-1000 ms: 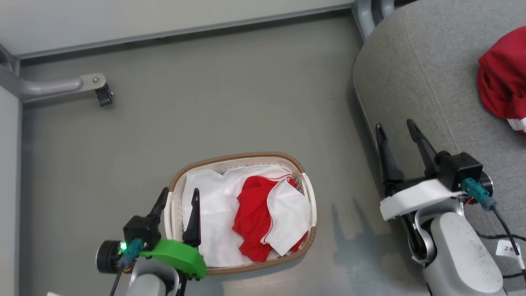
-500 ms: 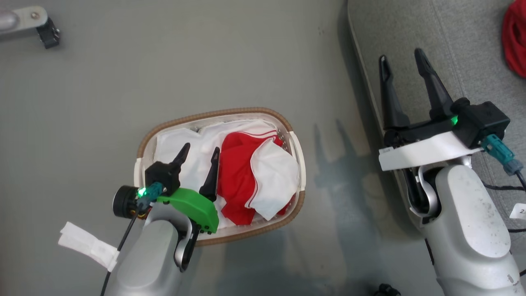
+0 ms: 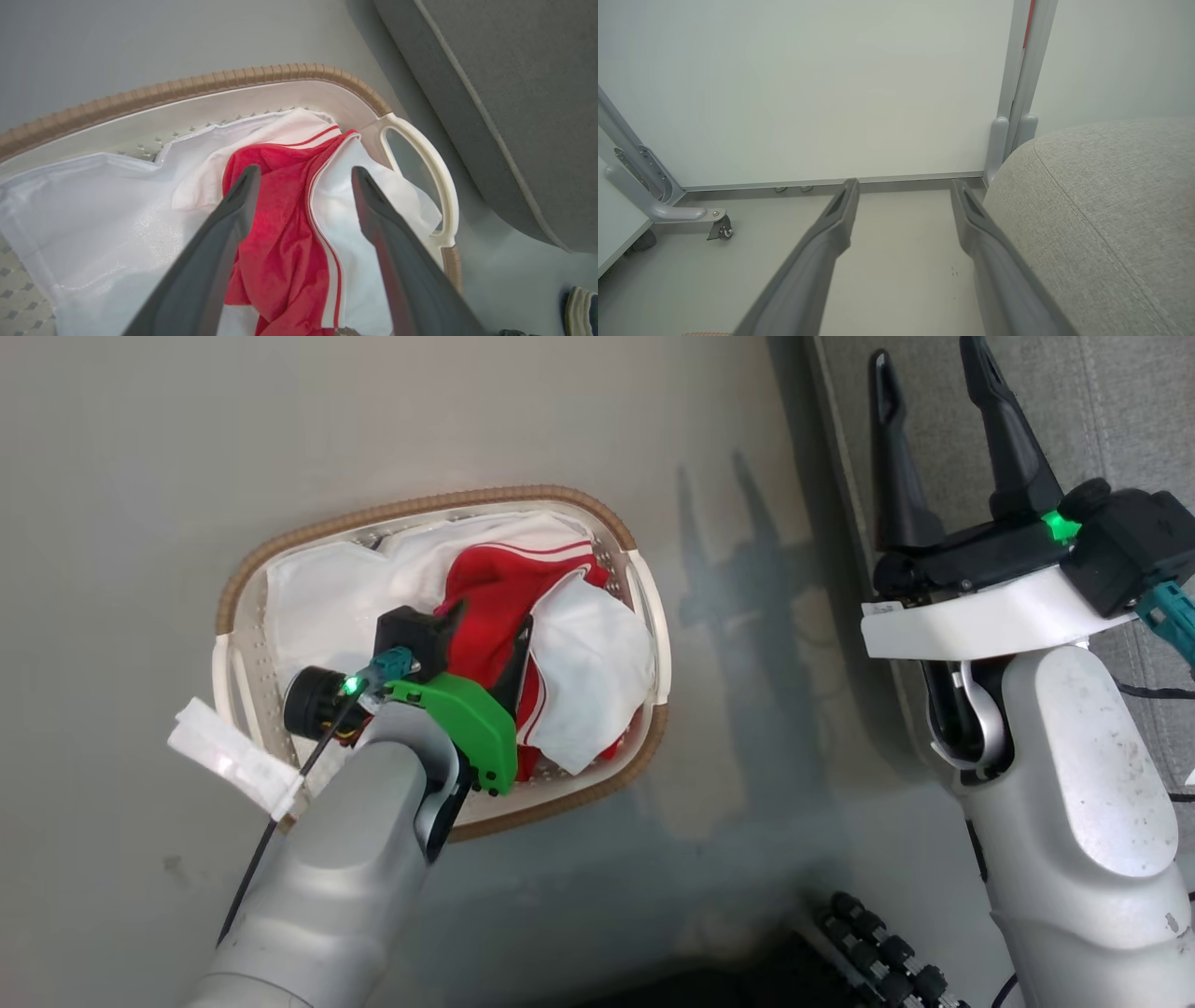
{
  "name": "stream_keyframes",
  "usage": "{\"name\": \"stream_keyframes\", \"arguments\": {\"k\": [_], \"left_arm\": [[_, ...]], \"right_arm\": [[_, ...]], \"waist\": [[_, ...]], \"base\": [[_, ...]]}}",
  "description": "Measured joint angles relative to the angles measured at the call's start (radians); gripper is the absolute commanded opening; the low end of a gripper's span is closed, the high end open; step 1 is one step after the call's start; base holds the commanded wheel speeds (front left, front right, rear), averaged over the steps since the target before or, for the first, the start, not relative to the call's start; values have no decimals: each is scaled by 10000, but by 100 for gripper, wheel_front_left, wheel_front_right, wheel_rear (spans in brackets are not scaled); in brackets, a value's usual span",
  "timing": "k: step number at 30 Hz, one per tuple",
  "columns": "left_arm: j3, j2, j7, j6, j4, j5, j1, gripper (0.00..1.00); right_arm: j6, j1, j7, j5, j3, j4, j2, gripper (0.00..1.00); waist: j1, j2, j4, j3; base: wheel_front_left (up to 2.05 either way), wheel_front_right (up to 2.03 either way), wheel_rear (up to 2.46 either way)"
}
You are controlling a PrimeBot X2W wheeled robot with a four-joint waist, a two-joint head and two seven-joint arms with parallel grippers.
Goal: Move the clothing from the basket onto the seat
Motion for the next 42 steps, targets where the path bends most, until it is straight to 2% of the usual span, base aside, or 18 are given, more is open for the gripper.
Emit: {"name": "stream_keyframes", "arguments": {"k": [6,14,30,31,33,34,42], "left_arm": [[-1058,0,428,-13,541,-840,-784,100],[-1808,-2,639,-13,1216,-1668,-1557,100],[-3018,-2,1089,169,2138,-2500,-2083,100],[-3045,0,1110,188,2163,-2543,-2083,76],[-3097,0,1114,219,2293,-2690,-2083,2],[-3141,2,1112,219,2345,-2736,-2083,0],[-3327,2,840,176,2646,-2995,-2122,0]], "right_arm": [[0,-252,0,86,153,-236,-2,100],[0,-471,0,167,359,-380,0,100],[0,-320,0,98,303,-462,0,100],[0,-298,0,98,286,-462,0,100],[0,-237,0,96,257,-460,0,100],[0,-234,0,96,249,-458,0,100],[0,-258,0,136,249,-407,0,100]], "waist": [[1,0,-209,715],[0,0,-460,1420],[0,0,-724,1781],[0,0,-721,1784],[0,0,-708,1785],[0,0,-701,1781],[0,0,-666,1691]], "base": [[0,0,0],[0,0,0],[0,0,0],[0,0,0],[0,0,0],[0,0,0],[0,0,0]]}}
